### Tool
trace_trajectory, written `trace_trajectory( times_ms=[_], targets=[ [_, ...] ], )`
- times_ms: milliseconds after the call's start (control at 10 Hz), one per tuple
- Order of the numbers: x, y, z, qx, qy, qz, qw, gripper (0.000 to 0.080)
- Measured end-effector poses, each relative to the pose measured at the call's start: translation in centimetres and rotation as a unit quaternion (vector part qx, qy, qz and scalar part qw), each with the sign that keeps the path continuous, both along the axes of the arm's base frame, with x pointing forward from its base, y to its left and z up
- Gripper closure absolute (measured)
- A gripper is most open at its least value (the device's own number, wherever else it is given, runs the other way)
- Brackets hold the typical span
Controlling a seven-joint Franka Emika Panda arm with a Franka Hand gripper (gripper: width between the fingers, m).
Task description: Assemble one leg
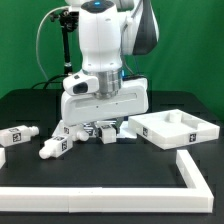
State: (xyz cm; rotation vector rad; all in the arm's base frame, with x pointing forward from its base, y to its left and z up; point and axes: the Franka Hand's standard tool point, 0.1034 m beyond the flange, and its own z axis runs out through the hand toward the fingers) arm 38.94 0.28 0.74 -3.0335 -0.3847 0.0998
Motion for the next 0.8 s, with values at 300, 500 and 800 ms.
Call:
trace_trajectory(
  times_ms=[300, 500, 800],
  targets=[
    [0.0, 0.2, 0.8, 0.001, 0.017, 0.000, 1.000, 0.0225],
    [-0.5, 2.5, 3.1, -0.003, 0.003, 0.034, 0.999, 0.0153],
    [-2.1, 6.7, 4.3, -0.006, -0.006, 0.073, 0.997, 0.0151]
  ],
)
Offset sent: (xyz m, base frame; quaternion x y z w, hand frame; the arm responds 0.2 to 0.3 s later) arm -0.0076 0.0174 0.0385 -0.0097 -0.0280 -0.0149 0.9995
